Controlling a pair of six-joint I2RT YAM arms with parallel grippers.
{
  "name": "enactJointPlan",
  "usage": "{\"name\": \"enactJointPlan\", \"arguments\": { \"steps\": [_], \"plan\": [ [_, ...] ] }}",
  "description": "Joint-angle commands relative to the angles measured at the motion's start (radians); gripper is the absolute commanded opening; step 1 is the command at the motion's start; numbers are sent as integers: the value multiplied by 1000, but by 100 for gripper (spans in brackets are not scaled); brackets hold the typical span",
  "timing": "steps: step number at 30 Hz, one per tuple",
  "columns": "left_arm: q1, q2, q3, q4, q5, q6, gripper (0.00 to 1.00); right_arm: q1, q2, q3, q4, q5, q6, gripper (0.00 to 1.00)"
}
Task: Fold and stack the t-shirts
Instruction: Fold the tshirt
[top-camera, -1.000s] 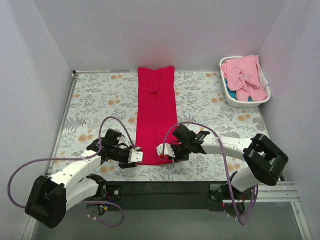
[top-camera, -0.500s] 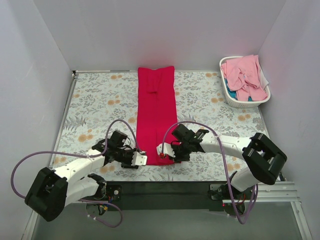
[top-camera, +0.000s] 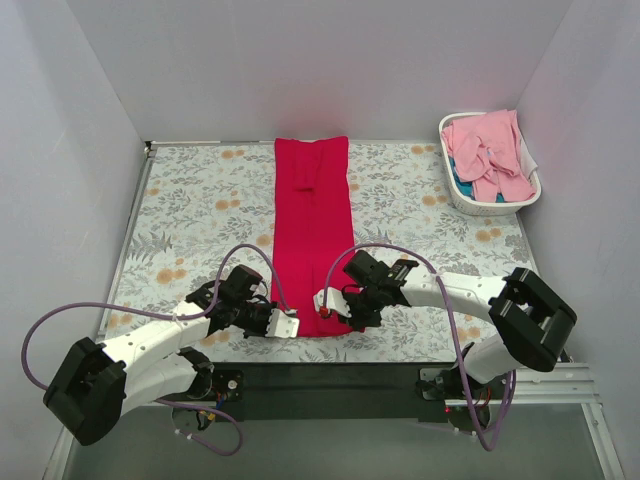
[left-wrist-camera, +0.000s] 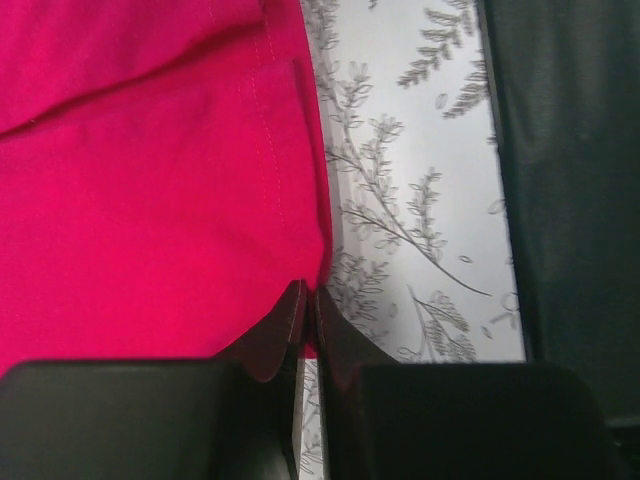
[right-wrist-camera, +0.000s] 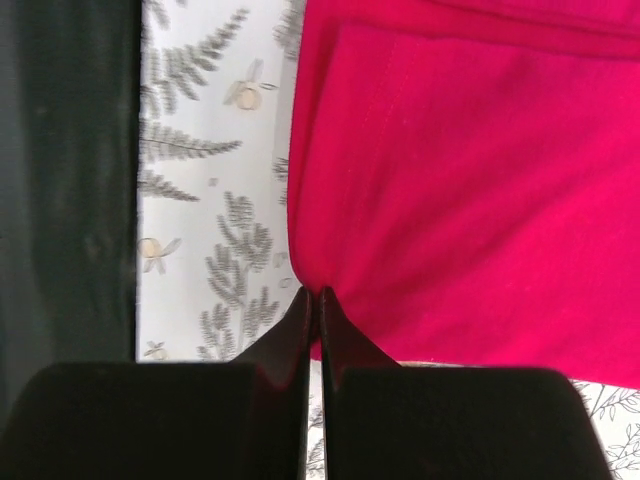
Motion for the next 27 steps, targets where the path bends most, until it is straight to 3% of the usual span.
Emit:
{"name": "enactJointPlan", "arguments": {
  "steps": [1, 9, 17, 27],
  "plan": [
    [-11, -49, 53, -163, 24, -19, 0, 31, -73, 4, -90, -49, 24, 1],
    [-11, -57, 207, -206, 13, -203, 0, -9, -82, 82, -130, -20, 10, 1],
    [105, 26, 251, -7, -33, -165, 0, -116, -21, 235, -147, 10, -94, 1],
    [305, 292, 409, 228, 16, -74, 0, -245, 186, 436, -137, 27, -251, 1]
  ]
}}
